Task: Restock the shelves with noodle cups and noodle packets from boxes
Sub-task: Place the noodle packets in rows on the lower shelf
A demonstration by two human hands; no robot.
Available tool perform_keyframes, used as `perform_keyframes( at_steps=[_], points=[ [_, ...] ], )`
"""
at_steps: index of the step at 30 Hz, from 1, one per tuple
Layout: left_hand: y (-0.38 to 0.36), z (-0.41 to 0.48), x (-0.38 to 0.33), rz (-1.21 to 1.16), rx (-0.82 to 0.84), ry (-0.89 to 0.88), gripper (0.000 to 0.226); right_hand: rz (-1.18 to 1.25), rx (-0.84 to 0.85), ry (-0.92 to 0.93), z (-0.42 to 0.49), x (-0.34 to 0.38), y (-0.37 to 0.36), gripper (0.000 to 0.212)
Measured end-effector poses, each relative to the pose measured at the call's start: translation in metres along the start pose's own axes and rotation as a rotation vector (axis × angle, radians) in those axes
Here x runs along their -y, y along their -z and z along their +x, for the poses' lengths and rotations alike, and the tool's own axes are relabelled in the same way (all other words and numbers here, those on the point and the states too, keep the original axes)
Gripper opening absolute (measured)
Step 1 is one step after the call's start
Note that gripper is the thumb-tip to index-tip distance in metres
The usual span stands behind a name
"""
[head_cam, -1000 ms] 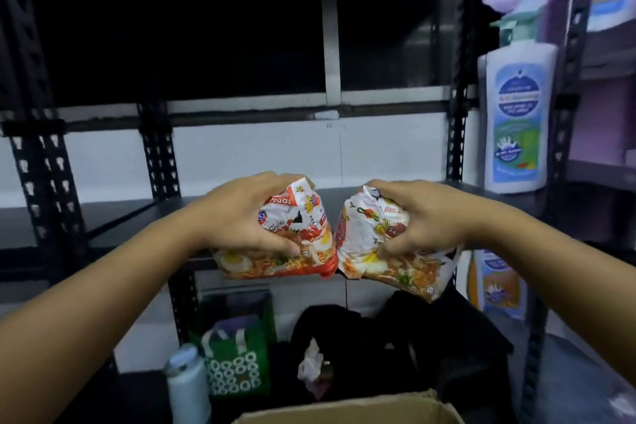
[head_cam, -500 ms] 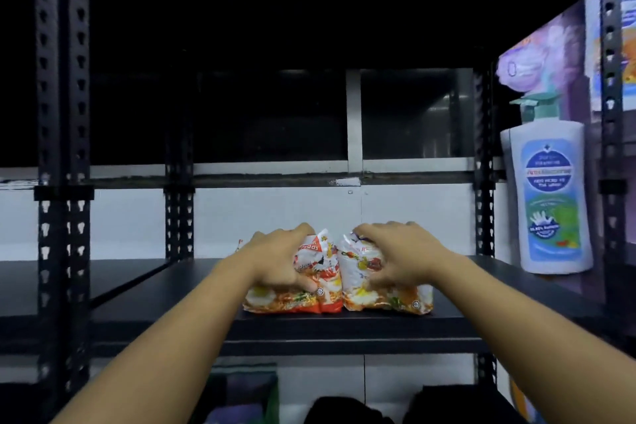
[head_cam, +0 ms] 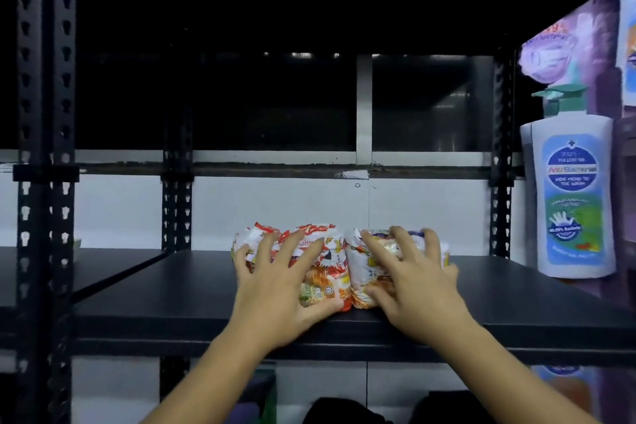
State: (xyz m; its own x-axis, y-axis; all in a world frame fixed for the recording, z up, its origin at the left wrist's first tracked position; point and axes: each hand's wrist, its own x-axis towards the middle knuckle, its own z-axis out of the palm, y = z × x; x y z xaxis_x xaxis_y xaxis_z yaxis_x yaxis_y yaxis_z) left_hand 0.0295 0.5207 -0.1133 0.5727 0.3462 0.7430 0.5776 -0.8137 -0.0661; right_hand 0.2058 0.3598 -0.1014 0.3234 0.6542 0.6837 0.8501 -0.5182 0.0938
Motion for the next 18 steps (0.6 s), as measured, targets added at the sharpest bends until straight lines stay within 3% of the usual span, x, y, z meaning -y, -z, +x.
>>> perform_keyframes(
  at_steps=[6,18],
  points=[
    [-0.012,0.021,0.009,-0.035,0.143,0.090,0.094,0.092,0.027,0.009,0.022,-0.001,-0.017,0.086],
    [-0.053,0.071,0.107,-0.034,0.330,0.190,0.102,0.167,0.041,0.005,0.059,0.042,-0.051,0.085]
  ],
)
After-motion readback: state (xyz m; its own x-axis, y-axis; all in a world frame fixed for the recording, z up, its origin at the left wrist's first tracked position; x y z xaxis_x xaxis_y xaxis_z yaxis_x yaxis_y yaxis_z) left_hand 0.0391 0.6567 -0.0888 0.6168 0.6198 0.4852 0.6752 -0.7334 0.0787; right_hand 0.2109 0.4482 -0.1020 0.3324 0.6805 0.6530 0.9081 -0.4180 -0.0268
